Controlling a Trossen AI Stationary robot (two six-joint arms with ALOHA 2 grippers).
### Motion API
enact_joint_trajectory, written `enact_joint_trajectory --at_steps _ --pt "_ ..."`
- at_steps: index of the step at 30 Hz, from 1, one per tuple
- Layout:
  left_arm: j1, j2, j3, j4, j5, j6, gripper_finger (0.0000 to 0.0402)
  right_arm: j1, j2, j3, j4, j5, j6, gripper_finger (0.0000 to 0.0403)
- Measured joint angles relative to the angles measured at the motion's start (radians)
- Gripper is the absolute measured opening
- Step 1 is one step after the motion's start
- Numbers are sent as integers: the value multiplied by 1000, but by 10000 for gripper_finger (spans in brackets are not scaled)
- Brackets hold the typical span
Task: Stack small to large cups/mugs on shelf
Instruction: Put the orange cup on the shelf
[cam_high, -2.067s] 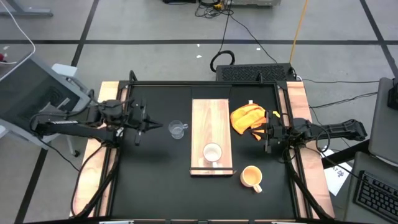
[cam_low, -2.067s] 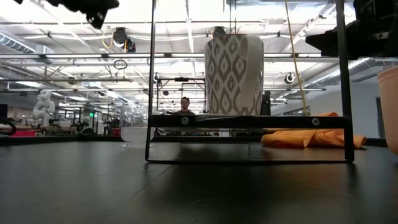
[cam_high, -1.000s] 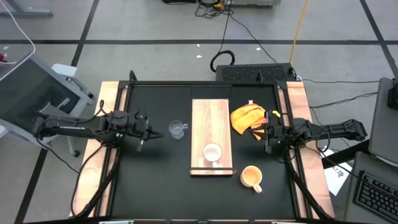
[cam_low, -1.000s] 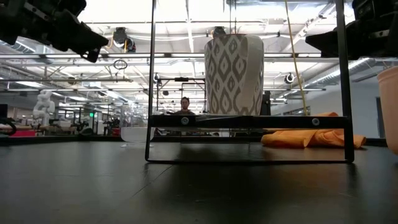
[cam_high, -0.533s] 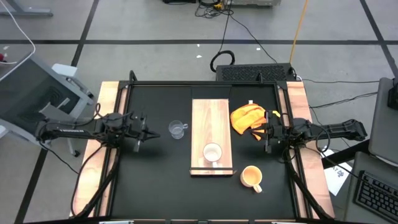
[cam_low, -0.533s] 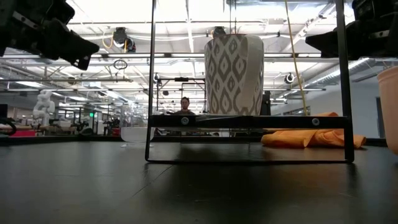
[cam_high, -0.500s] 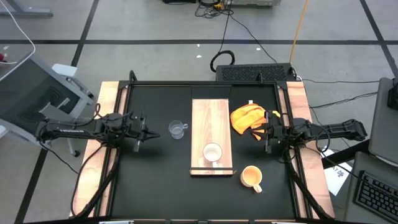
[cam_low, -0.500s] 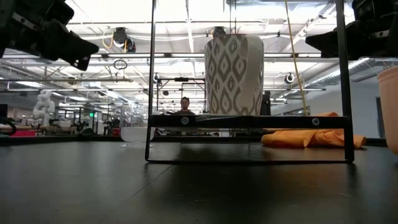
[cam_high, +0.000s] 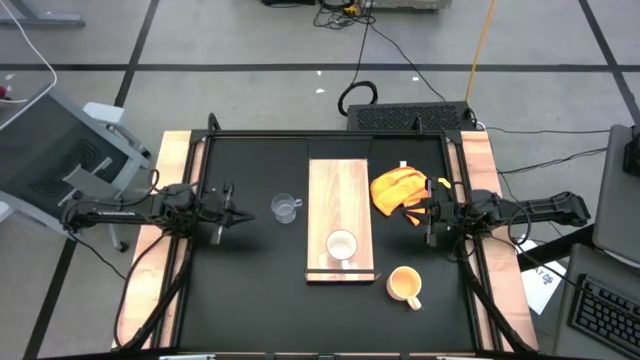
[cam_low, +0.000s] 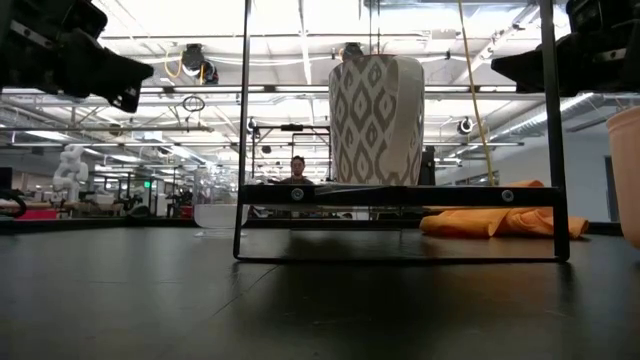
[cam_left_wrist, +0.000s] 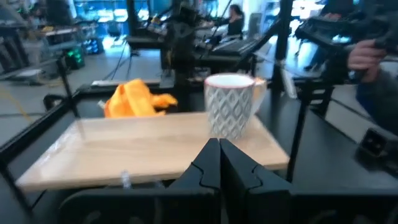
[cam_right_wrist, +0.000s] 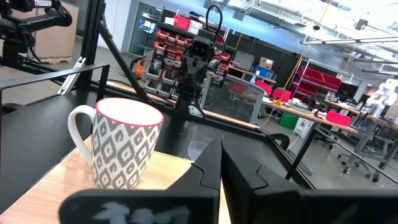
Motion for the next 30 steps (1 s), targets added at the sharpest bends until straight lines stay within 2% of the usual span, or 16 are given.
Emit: enact_joint_trajectory --at_steps 3,5,12,30 --pt "0 2 0 -21 75 10 0 0 0 0 0 0 0 0" --pt "-1 2 0 -42 90 15 0 0 0 0 0 0 0 0" --pt "0 2 -1 -133 85 -7 0 0 0 0 0 0 0 0" --pt "1 2 -100 -21 49 -80 0 0 0 0 0 0 0 0"
